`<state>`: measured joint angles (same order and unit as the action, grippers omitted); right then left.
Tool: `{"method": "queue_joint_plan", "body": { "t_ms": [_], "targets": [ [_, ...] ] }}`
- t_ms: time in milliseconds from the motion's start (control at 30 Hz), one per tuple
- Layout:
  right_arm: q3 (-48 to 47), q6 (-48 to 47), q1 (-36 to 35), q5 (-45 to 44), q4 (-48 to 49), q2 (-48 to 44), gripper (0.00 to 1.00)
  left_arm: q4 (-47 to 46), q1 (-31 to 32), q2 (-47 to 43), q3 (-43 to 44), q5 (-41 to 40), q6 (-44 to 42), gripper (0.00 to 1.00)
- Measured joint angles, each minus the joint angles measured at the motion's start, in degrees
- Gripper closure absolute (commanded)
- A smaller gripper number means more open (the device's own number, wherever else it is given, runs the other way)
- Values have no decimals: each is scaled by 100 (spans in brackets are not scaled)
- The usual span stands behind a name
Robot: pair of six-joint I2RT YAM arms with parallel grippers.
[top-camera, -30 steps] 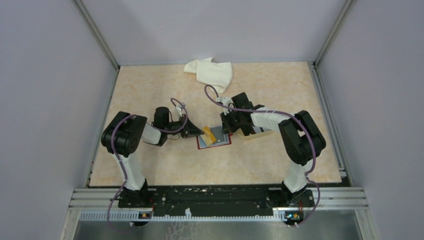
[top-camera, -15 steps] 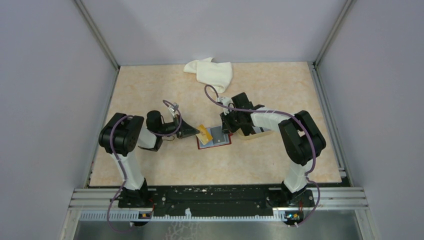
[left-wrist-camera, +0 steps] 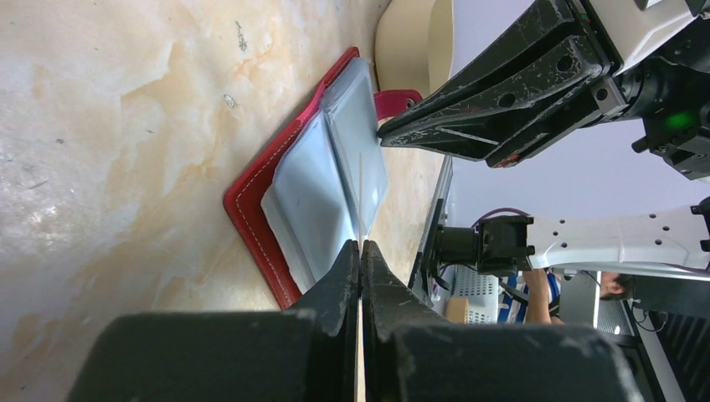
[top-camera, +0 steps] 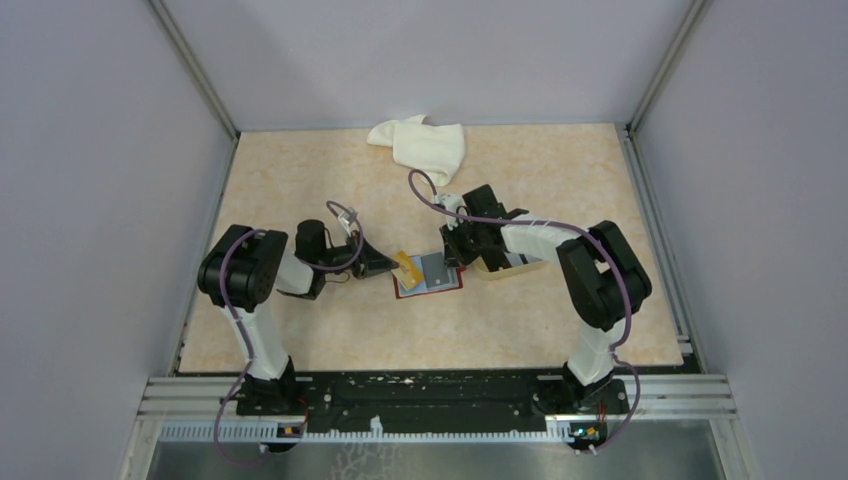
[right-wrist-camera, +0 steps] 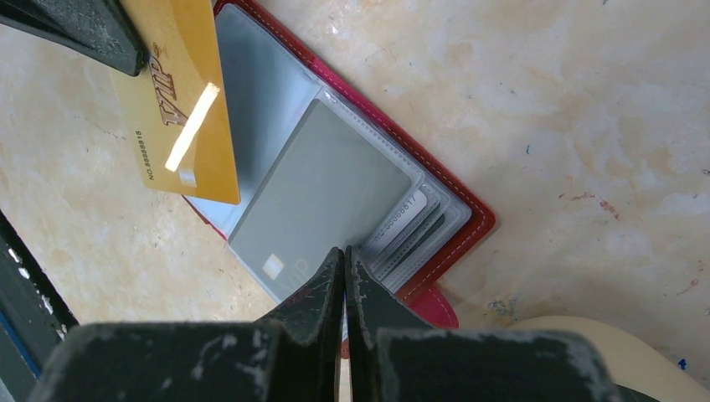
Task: Put the credit cards into the card holder
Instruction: Insert the credit card into the card holder.
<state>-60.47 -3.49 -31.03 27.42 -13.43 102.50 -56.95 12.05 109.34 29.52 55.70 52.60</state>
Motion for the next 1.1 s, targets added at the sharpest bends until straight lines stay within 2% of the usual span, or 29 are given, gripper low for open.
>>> {"method": "queue_joint_plan", "body": {
  "t_ms": [1100],
  "targets": [
    [-2,-17,0,-2,-4,0,100,61,61,157,90,-68,-37,100]
  ]
}}
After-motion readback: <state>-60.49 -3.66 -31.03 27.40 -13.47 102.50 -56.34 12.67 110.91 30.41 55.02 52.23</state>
